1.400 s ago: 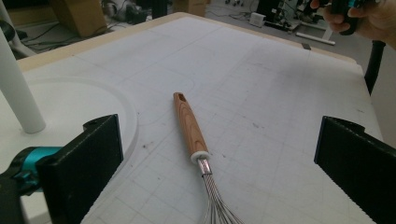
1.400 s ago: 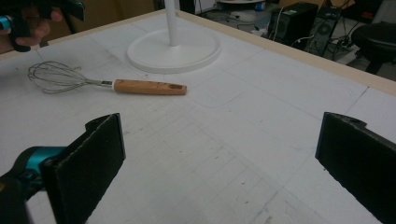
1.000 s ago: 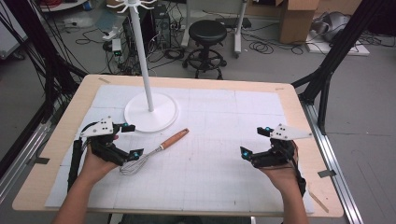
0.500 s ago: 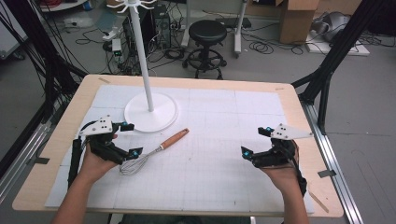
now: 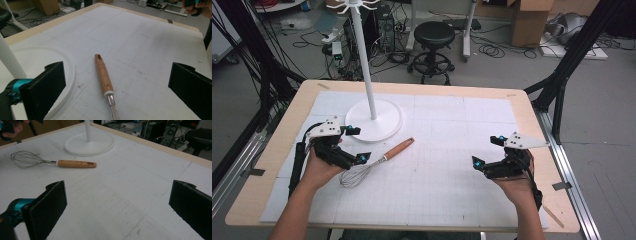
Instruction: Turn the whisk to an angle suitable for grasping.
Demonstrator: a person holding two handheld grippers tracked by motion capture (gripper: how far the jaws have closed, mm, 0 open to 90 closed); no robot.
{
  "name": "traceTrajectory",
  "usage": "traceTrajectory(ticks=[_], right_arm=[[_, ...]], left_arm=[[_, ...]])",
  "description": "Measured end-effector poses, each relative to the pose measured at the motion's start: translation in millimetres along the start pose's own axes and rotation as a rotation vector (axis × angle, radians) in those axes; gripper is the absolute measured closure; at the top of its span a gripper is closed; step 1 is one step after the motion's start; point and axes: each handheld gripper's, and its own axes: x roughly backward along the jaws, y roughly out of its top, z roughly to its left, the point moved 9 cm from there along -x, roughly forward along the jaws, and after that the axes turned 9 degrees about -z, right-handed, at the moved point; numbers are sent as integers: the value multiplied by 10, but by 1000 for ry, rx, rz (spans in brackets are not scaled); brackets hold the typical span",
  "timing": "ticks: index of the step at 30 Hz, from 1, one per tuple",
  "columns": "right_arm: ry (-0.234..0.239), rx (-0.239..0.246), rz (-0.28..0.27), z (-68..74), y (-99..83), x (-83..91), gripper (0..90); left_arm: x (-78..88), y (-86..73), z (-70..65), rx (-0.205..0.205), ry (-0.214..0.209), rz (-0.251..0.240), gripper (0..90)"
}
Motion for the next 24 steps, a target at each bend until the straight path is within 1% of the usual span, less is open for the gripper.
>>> traceTrajectory(ticks=[3, 5, 8, 10, 12, 15, 17, 22, 23, 24], right_arm=[[-3, 6, -7, 1, 21, 19, 2], [-3, 7, -7, 11, 31, 24, 2], [-3, 10, -4, 24, 31, 18, 2], [-2, 14, -8, 30, 36, 5, 2], [-1, 11, -6, 37, 36, 4, 2], [3, 13, -6, 51, 39, -11, 2], [4, 16, -4, 56, 40, -21, 2], [6, 14, -2, 56, 32, -35, 2], [6, 11, 0, 56, 28, -36, 2], [7, 12, 0, 53, 24, -36, 3]], left_arm=[[-63, 18, 6, -5, -4, 24, 17], [-100, 34, 8, -1, -7, 33, 17], [-144, 39, 22, -6, -5, 62, 17], [-177, 54, 22, 4, -4, 72, 18], [-210, 67, 22, -8, -3, 92, 17], [-275, 101, 10, -21, -5, 111, 18], [-327, 112, 0, -22, -8, 121, 17], [-453, 96, -2, -49, 0, 186, 18], [-480, 95, -5, -46, 2, 192, 17], [-502, 96, -4, -52, 1, 200, 17]])
